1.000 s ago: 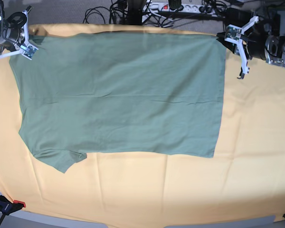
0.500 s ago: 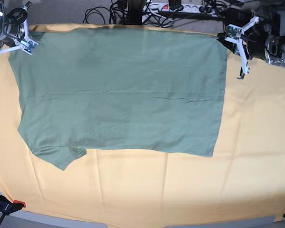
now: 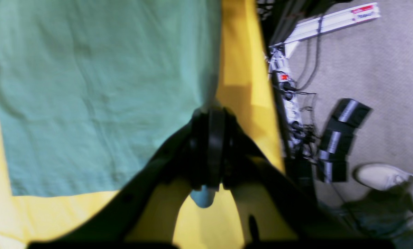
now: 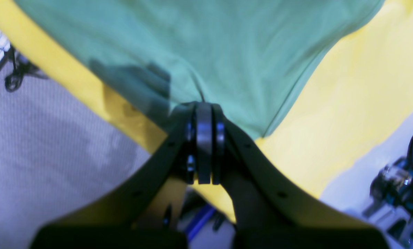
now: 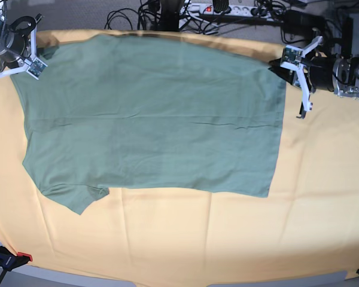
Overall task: Fold the T-shirt properly
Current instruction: 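Lay the shoulder edge down and release with both grippers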
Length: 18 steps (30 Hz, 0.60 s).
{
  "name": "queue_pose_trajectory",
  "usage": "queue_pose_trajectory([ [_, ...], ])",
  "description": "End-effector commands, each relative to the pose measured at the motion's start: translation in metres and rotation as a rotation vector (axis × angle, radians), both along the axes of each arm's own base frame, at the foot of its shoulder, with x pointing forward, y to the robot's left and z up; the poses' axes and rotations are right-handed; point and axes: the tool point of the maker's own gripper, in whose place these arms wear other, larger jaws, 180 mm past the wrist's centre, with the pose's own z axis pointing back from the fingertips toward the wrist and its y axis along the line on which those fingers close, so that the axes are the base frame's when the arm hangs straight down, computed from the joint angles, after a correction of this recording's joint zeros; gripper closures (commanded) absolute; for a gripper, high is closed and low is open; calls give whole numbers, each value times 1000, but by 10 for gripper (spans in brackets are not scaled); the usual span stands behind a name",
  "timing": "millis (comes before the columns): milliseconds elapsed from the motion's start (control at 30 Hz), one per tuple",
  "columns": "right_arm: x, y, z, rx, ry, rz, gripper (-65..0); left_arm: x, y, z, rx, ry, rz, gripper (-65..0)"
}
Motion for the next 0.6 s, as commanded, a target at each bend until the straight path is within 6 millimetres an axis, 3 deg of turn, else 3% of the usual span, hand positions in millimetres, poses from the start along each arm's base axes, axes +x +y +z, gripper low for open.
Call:
queue_pose_trajectory([
  [0,9,2,8,7,-41,21,0,5,0,7,-4,-20,-5,0],
  [167,22,11,13,69,-109,29,0,14,-2,-4,-4,-46,-1,0],
  [567,65,-27,5,147,-173,-101,0,48,4,-34,-40,-60,157,0],
])
